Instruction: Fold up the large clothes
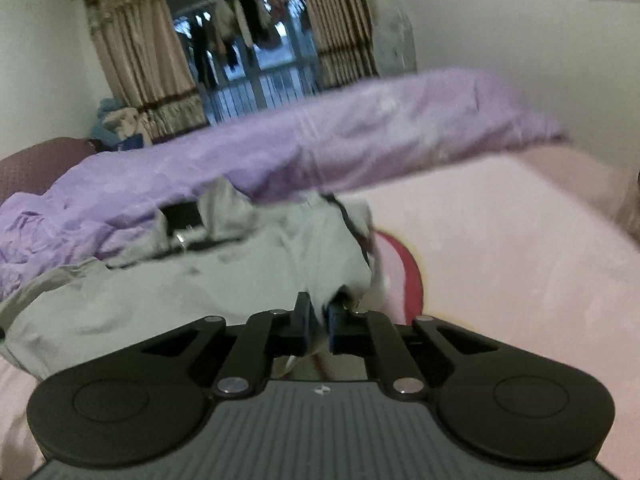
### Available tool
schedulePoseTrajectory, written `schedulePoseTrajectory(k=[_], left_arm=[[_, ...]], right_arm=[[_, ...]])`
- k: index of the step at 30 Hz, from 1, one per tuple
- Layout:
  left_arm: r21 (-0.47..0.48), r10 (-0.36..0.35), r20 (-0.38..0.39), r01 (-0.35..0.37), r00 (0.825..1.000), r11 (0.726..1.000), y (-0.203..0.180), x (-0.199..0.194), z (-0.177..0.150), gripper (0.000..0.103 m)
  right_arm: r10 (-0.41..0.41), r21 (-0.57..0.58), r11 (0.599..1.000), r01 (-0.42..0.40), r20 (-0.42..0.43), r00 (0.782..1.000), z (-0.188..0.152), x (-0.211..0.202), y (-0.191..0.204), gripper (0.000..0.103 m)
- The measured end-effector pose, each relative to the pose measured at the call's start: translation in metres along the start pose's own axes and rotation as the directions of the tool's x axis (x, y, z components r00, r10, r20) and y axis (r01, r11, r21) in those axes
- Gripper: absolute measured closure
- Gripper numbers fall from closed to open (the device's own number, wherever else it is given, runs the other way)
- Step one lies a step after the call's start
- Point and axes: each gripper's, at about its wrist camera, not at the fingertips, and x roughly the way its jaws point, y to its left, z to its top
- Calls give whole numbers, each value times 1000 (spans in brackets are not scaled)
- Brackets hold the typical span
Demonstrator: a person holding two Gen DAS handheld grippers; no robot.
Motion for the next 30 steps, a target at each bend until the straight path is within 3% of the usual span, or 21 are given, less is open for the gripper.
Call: schedulePoseTrajectory(k=[5,9,13,16,19,20,22,23,26,28,30], left_arm=[[44,39,-18,-38,999,998,30,-61,-22,94],[65,20,-159,-10,987,998,52,-82,-73,93],[19,25,-275,-20,961,1000,65,-55,-115,90],[30,53,-287,-46,957,998,68,-48,-123,72],[68,92,-278,-76,956,995,69,-51,-116,47],[67,109,-269,-94,957,993,71,-52,-112,34],[69,112,-203,-100,973,993,72,-67,-104,33],[67,94,-147,-85,985,994,69,-81,-99,31],[83,26,-24,-24,999,996,47,-108,-89,9],[121,-38,5,37,999,992,24,-114,-87,5],[162,-91,-30,95,995,982,2,-108,-89,5]], right_arm=[[115,-6,993,-115,25,993,-25,-67,8,95],[113,20,994,-111,-106,988,-64,-87,1,95],[87,151,987,-53,-230,969,-98,-57,-25,94],[72,173,985,-25,-270,960,-110,-42,-32,84],[68,196,981,-13,-278,958,-109,-47,-37,75],[51,182,983,0,-276,960,-109,-51,-34,73],[-3,122,992,33,-243,970,-108,-66,-22,72],[-25,94,995,45,-202,979,-106,-74,-14,77],[-107,8,994,107,-34,994,-112,-96,24,77],[-210,-74,974,214,61,976,-117,-102,56,77],[-332,-116,930,349,144,932,-118,-107,82,77]])
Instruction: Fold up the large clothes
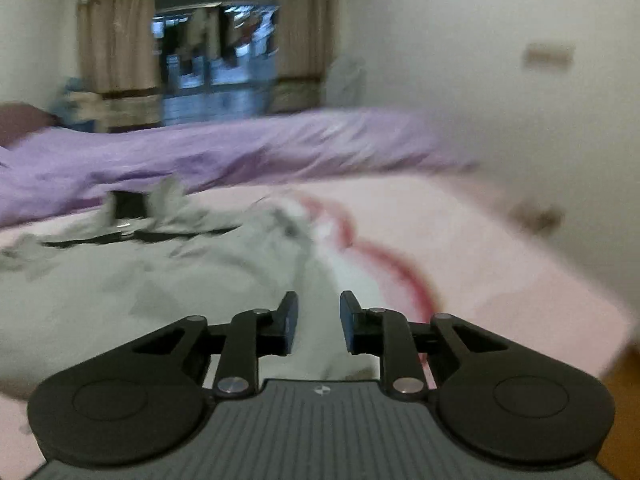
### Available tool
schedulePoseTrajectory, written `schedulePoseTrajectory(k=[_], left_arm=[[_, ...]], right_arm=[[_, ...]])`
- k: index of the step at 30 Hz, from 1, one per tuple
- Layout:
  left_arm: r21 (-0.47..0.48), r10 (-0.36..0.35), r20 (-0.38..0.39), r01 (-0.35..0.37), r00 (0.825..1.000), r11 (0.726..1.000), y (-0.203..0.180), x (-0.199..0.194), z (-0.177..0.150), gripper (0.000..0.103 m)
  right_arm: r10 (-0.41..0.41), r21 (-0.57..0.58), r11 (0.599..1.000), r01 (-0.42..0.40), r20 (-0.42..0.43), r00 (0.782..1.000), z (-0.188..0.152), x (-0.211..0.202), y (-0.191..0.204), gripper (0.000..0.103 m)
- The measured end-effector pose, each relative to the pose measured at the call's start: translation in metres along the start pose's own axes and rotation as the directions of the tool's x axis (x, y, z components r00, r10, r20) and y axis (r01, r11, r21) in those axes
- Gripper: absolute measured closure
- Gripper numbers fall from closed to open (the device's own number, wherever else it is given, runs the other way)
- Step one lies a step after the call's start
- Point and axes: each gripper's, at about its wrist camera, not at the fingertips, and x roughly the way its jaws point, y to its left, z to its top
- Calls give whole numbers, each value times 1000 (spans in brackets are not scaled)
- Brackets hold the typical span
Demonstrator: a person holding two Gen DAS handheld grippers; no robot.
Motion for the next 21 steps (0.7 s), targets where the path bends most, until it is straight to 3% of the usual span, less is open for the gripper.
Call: schedulePoseTrajectory(k=[2,4,6,10,12,15,21], left_arm=[[34,-27,-36,28,999,999,-17,10,-2,5],[35,-51,-69,53,996,998,-26,20,-4,5],[6,-70,-97,71,993,997,-35,28,-8,5],[-18,-75,-143,74,987,997,-52,35,-13,5],[-24,-72,-160,69,985,997,-60,32,-17,5],[-25,-79,-176,76,981,997,-70,37,-22,5],[-60,-44,-218,31,975,998,-60,54,-32,6]], right_arm=[[-68,20,998,67,27,997,6,-8,7,77],[-18,99,995,15,26,1000,12,-12,0,76],[91,124,988,-89,-9,996,16,-8,1,76],[127,-4,992,-128,-46,991,9,-4,51,68],[267,-5,963,-268,-91,959,5,-4,76,68],[441,74,897,-435,-171,881,0,4,104,68],[456,35,886,-462,-239,857,-10,15,133,65]])
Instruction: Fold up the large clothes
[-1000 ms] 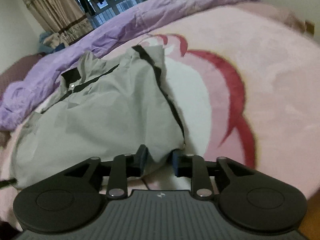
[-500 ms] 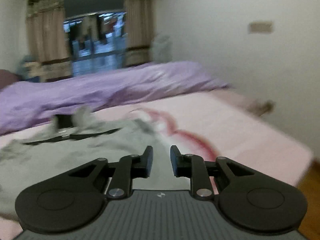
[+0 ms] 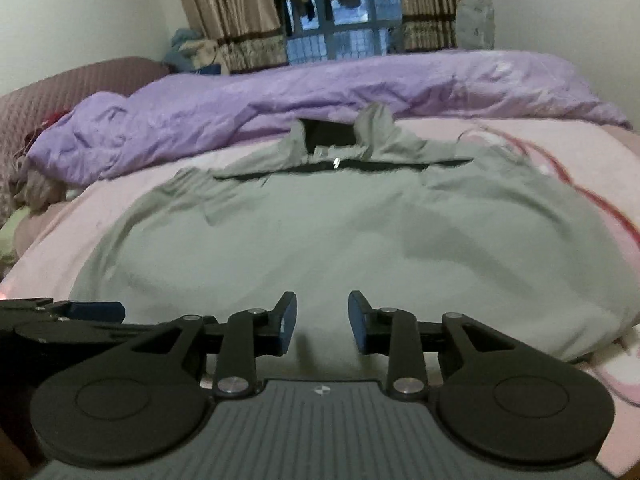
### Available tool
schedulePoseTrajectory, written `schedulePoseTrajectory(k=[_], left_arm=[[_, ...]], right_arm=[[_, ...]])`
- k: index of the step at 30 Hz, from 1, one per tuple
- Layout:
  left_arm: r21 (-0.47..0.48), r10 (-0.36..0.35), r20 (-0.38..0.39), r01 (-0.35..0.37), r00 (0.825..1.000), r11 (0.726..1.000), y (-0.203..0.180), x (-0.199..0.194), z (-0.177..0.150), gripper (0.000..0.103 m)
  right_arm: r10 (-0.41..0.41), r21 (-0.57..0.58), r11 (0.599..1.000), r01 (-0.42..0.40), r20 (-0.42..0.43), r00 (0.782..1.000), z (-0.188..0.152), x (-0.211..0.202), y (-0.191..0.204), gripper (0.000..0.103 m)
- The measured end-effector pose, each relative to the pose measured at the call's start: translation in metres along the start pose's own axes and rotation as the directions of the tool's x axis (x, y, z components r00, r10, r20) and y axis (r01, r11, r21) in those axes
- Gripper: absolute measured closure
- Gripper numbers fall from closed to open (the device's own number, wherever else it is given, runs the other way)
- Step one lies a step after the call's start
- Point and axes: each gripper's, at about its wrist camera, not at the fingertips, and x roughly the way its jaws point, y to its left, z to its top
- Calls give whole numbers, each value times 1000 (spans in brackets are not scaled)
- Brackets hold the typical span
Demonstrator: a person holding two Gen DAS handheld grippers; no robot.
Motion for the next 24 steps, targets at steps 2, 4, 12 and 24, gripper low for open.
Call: schedulePoseTrajectory(k=[2,4,12,24], left_arm=[[-10,32,-15,-32,999,999,8,7,-1,6],[-36,48,-37,-49,998,998,18,10,-1,6],[-72,108,-52,-111,993,991,47,11,-3,4],[-186,240,-22,-240,970,953,119,-7,3,6]], right_arm=[[-2,15,1000,3,-32,999,-4,6,-4,65],[-16,31,999,17,-26,1000,-9,4,-14,64],[-195,94,976,198,-41,980,-12,-1,-70,64],[-404,260,878,401,-44,914,-17,-35,-166,89]])
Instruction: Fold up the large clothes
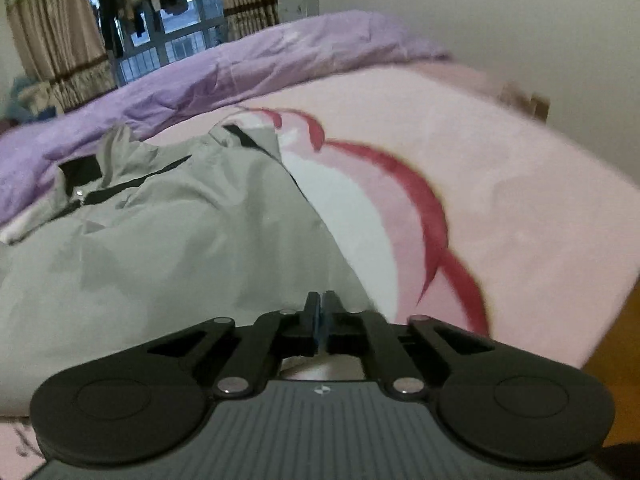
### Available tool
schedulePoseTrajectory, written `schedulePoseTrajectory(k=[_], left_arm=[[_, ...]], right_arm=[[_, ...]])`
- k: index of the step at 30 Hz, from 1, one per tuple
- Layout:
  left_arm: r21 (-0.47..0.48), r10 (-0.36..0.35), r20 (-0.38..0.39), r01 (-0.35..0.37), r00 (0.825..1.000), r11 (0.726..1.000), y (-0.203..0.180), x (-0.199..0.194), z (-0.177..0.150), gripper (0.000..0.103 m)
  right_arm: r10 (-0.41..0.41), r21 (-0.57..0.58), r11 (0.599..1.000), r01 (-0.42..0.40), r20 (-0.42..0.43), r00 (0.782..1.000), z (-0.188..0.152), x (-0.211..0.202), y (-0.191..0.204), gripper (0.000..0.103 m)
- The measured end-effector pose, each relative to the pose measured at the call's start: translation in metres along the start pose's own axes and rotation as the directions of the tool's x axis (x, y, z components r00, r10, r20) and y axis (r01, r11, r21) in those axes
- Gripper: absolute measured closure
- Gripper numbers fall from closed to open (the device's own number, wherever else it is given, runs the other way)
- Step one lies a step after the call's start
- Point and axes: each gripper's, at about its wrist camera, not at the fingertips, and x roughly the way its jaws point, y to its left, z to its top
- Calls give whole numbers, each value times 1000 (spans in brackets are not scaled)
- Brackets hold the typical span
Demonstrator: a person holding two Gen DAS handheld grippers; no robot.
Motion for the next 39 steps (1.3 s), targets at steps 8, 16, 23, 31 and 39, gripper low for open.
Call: schedulePoseTrajectory(k=[8,16,23,31,39], left_arm=[[195,-215,206,175,955,965,-88,-25,36,6],[271,-156,75,131,985,954,-113,37,30,4],[129,-11,69,2,998,992,-28,36,31,0],[120,-13,58,6,998,993,-28,15,33,1],[187,-92,68,78,993,979,-42,-14,18,1]], right_arm=[[265,-124,959,-253,91,960,15,-4,90,83],[261,-247,935,-256,-11,965,1,35,149,81],[-34,-161,986,44,65,997,26,40,53,93],[73,-81,995,-63,124,990,33,-26,30,33],[42,22,999,-41,-64,997,12,-18,-20,37]])
